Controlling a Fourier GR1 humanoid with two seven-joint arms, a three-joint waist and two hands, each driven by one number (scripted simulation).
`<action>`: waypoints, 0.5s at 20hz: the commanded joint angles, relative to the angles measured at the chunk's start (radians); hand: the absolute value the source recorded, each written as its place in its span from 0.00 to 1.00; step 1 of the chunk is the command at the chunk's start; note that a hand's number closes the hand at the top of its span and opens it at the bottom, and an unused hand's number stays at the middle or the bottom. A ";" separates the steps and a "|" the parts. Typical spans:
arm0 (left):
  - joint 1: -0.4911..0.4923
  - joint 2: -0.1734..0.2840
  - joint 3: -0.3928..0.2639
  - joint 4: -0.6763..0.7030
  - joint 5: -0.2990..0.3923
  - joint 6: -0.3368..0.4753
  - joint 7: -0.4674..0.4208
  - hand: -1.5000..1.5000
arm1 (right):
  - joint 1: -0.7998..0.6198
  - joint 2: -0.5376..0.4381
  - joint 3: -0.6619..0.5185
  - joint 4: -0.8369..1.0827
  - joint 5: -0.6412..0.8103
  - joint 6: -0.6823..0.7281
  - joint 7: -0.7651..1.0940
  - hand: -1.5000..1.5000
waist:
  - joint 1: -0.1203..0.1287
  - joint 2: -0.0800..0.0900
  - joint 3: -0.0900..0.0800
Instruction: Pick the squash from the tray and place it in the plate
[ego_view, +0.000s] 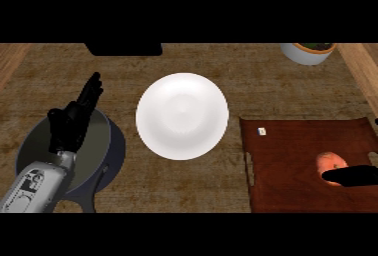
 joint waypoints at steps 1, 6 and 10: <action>0.017 -0.022 0.010 -0.001 -0.016 -0.008 -0.004 0.50 | -0.034 0.022 0.016 0.024 0.010 0.088 0.121 0.00 | 0.005 0.001 -0.001; 0.017 -0.025 0.034 0.026 -0.028 -0.051 -0.029 0.50 | -0.057 0.056 -0.015 0.195 -0.017 0.113 0.007 0.00 | 0.006 0.002 0.000; 0.029 -0.029 0.063 -0.055 -0.063 -0.033 0.040 0.50 | 0.012 0.102 -0.016 0.196 0.022 0.105 -0.047 0.00 | 0.001 0.000 0.000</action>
